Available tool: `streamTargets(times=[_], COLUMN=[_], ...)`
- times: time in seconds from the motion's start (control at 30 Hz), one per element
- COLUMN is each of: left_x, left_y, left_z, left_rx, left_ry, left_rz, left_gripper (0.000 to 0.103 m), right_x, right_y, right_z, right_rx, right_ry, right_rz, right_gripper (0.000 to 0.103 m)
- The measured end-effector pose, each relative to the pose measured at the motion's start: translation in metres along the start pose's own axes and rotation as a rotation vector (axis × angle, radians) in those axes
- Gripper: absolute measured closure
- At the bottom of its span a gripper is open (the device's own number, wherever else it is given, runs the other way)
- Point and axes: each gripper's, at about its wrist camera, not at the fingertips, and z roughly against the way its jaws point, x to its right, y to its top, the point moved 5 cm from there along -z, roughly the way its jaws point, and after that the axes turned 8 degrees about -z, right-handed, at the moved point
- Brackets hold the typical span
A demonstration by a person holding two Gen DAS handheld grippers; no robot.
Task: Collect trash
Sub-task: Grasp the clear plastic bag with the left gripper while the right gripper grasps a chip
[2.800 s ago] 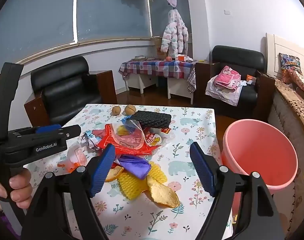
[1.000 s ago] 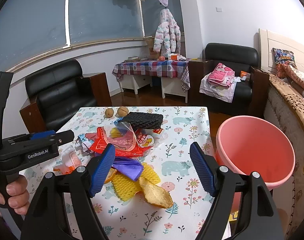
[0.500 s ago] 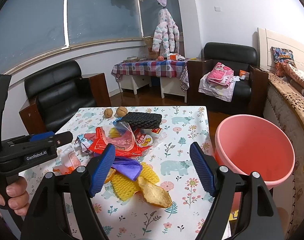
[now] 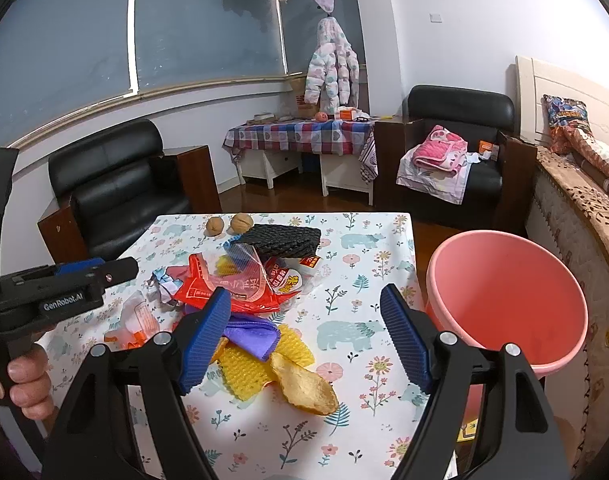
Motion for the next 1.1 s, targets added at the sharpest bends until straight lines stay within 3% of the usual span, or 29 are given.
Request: streamTargets(times=[0.17, 0.57, 0.77, 1.1], left_x=[-0.016, -0.042, -0.037, -0.041], left_y=[0.005, -0.009, -0.039, -0.056], left_z=[0.007, 0.016, 0.001, -0.036], left_rx=[0.007, -0.002, -0.093, -0.187], left_ry=[0.0, -0.106, -0.155, -0.173], left_rz=[-0.002, -0.067, -0.087, 0.005], left_gripper=[0.047, 0.047, 0.047, 0.047], right_x=[0.008, 0.023, 0.023, 0.012], right_y=[0.003, -0.004, -0.014, -0.029], right_z=[0.001, -0.002, -0.003, -0.012], right_rx=[-0.003, -0.051, -0.09, -0.16], right_ry=[-0.009, -0.02, 0.003, 0.064], right_rz=[-0.015, -0.017, 0.014, 0.038], right_gripper=[0.026, 0.026, 0.026, 0.026])
